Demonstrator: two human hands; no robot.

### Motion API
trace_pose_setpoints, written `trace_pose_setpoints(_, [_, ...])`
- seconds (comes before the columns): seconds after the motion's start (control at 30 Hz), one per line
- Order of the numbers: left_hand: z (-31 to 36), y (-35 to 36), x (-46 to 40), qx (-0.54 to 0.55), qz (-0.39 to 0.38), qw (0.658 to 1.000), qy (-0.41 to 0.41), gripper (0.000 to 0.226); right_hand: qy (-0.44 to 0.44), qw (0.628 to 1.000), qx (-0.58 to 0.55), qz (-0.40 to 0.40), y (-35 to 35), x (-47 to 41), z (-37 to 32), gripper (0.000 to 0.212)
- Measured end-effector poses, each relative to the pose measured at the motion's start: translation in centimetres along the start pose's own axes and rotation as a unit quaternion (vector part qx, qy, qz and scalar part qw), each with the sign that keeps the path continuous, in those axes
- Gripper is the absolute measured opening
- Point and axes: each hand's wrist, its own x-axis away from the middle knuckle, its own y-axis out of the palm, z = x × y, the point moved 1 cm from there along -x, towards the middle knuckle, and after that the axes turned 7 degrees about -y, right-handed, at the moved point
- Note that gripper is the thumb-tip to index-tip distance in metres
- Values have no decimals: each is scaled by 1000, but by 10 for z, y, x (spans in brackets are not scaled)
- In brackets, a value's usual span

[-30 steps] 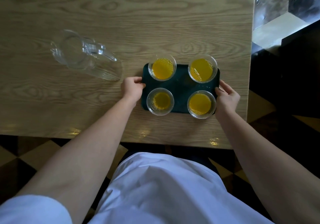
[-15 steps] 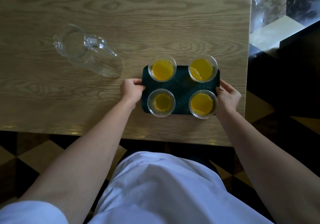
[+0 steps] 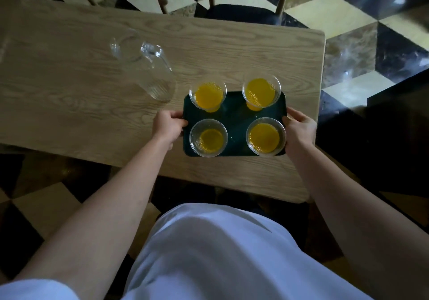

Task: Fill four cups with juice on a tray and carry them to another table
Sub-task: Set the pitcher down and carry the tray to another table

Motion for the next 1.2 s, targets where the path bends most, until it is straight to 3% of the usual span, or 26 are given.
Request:
trace_pose_setpoints(0.6, [-87, -118, 56, 109, 40, 993, -17, 25, -29, 990, 60, -121, 48, 86, 13, 35])
trace_pose_setpoints(0.9, [-142, -209, 73, 204, 72, 976, -28, 28, -63, 976, 119, -172, 118, 159, 14, 36])
trace_pose_setpoints(1.2, [-195, -330, 101, 243, 150, 958, -24, 39, -95, 943, 157, -277, 215, 255, 22, 41])
